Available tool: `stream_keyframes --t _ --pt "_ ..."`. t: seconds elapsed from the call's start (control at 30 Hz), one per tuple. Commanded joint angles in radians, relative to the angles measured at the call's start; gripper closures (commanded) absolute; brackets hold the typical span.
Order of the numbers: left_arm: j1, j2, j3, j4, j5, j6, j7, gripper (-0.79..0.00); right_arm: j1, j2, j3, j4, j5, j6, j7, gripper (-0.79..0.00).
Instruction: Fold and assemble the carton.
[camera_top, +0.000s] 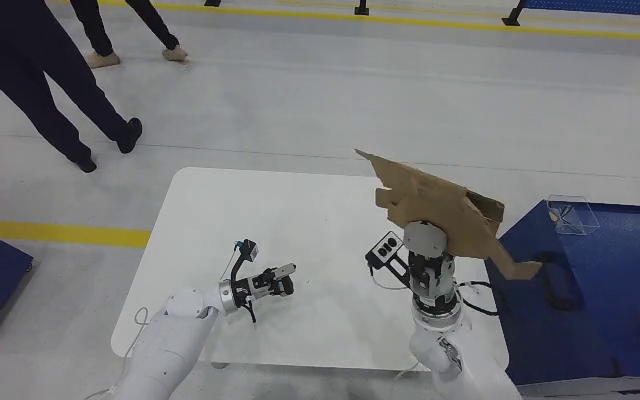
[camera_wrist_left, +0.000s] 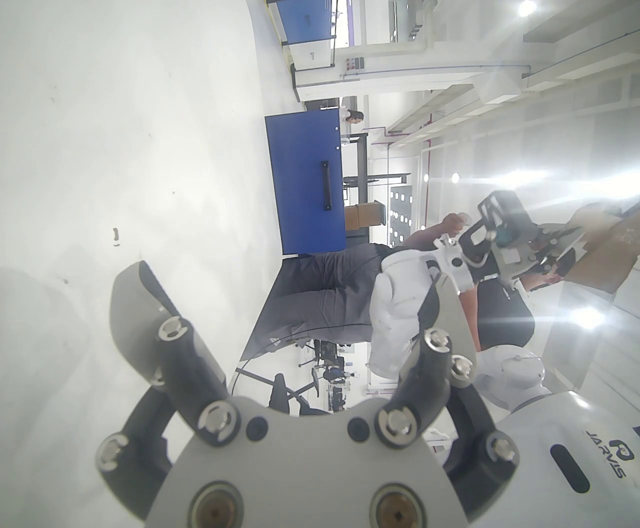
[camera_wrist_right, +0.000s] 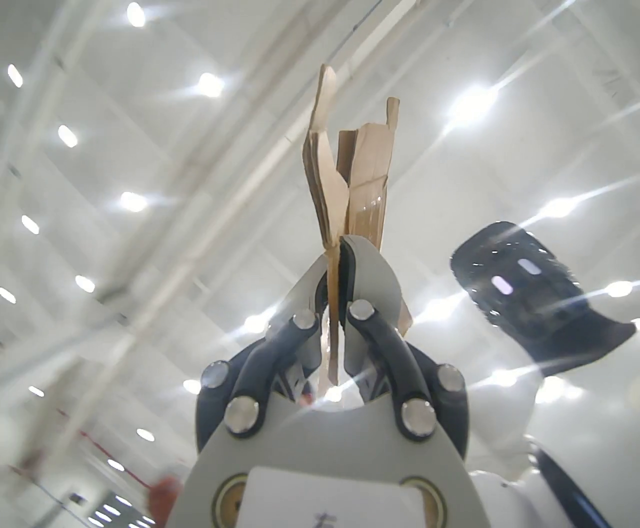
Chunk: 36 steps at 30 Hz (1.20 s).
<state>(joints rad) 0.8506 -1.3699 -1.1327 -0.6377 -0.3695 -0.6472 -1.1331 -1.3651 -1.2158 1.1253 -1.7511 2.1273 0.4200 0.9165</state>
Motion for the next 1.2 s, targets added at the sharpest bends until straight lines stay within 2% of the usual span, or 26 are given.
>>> stream_keyframes --t 0.0,0.1,0.2,0.27,0.33,0.43,0.57,0.7,0.77,0.9,1.0,1.07,1.17 --pt "0.000 0.000 0.000 0.000 0.000 0.000 0.000 -0.785 -0.001 -0.010 -0.074 0.015 0.158 0.095 -0.100 0.000" --pt "0.000 0.000 0.000 0.000 0.000 0.000 0.000 -0.785 0.004 -0.023 -0.142 0.030 0.291 0.176 -0.208 0.000" --pt "0.000 0.000 0.000 0.000 0.000 0.000 0.000 -0.785 0.003 -0.032 -0.179 0.028 0.383 0.195 -0.275 0.000" --pt "0.000 0.000 0.000 0.000 0.000 0.000 0.000 -0.785 0.009 -0.037 -0.181 0.021 0.392 0.191 -0.294 0.000" --pt "0.000 0.000 0.000 0.000 0.000 0.000 0.000 -0.785 0.019 -0.039 -0.158 0.010 0.318 0.167 -0.275 0.000" --pt "0.000 0.000 0.000 0.000 0.000 0.000 0.000 -0.785 0.023 -0.041 -0.111 -0.007 0.124 0.091 -0.161 0.000" --pt "0.000 0.000 0.000 0.000 0.000 0.000 0.000 -0.785 0.041 -0.038 -0.018 -0.021 -0.240 -0.114 0.037 0.000" --pt "0.000 0.000 0.000 0.000 0.000 0.000 0.000 -0.785 0.057 -0.030 0.097 -0.026 -0.577 -0.406 0.203 0.000" --pt "0.000 0.000 0.000 0.000 0.000 0.000 0.000 -0.785 0.059 -0.026 0.161 -0.032 -0.740 -0.570 0.245 0.000" --pt "0.000 0.000 0.000 0.000 0.000 0.000 0.000 -0.785 0.042 -0.020 0.263 -0.064 -0.995 -0.847 0.260 0.000" --pt "0.000 0.000 0.000 0.000 0.000 0.000 0.000 -0.785 0.022 -0.018 0.309 -0.092 -1.157 -0.996 0.238 0.000" --pt "0.000 0.000 0.000 0.000 0.000 0.000 0.000 -0.785 0.009 -0.018 0.328 -0.098 -1.260 -1.075 0.214 0.000" --pt "0.000 0.000 0.000 0.000 0.000 0.000 0.000 -0.785 0.002 -0.020 0.331 -0.105 -1.362 -1.140 0.178 0.000"
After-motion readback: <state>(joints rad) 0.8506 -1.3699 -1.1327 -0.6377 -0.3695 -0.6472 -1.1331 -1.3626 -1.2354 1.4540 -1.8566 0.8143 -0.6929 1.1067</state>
